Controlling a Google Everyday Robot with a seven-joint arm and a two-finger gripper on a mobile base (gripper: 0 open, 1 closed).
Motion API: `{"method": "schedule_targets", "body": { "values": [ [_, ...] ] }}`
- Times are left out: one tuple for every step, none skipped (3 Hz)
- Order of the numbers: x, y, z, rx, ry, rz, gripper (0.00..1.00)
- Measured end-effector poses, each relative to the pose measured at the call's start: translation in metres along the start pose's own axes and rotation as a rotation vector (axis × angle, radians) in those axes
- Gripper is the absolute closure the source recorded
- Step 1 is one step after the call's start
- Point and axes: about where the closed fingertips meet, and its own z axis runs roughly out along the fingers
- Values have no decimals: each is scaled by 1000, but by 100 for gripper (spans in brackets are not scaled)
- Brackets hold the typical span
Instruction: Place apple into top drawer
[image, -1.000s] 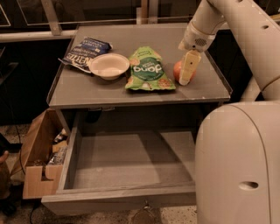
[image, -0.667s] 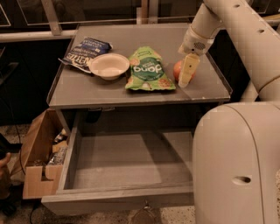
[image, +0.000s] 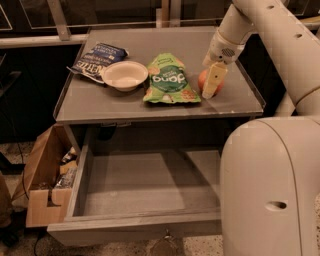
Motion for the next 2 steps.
{"method": "schedule_targets", "body": {
  "values": [
    [0,0,0,0,0,0,42],
    [0,0,0,0,0,0,66]
  ]
}}
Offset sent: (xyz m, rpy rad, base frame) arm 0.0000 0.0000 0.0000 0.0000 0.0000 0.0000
